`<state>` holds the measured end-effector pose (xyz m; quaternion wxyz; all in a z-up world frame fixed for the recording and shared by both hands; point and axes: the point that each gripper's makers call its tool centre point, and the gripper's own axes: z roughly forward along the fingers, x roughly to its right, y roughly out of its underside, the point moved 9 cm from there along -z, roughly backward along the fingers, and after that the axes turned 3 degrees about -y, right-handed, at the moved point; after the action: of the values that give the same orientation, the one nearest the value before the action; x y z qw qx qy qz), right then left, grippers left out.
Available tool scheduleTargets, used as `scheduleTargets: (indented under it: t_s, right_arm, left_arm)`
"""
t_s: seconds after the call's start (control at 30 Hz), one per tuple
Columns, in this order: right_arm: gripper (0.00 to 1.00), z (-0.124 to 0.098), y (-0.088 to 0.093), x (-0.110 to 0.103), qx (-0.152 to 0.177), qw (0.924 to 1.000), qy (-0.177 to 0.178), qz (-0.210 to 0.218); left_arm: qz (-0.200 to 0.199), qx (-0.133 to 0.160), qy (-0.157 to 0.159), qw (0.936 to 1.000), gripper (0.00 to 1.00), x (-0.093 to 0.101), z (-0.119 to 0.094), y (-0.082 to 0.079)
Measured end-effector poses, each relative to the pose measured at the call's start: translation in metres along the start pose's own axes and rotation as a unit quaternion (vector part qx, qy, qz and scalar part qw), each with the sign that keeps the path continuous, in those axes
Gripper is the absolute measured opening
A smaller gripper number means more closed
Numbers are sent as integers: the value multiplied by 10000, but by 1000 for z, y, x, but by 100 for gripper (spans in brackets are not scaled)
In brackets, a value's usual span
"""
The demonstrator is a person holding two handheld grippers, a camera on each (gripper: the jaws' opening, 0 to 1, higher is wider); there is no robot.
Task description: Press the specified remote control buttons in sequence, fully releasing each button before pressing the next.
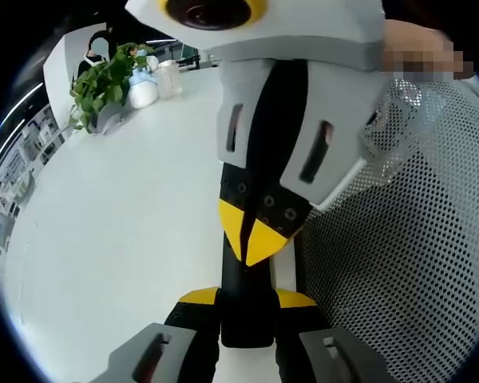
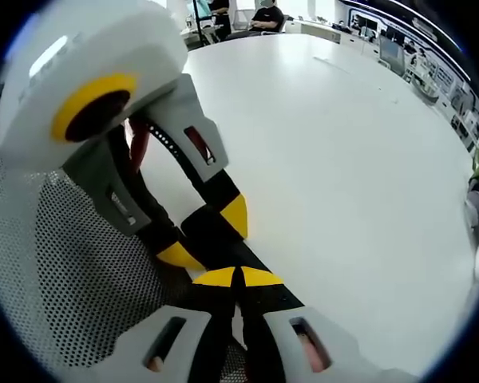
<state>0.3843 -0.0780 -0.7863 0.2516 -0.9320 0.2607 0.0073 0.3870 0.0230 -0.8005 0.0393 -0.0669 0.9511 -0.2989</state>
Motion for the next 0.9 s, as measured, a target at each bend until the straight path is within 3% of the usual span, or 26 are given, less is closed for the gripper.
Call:
scheduleTargets:
  t_s: [0.2,0.9]
  right_arm:
    - [0,0,-1,1,-1,9999,-28,134]
    - [0,2,-5,-4,-19,9997,-37,-251]
  left_arm:
    - [-2,3,2,10000,25,0,0,0]
    - [-13,40,7,10000,25,0,0,1]
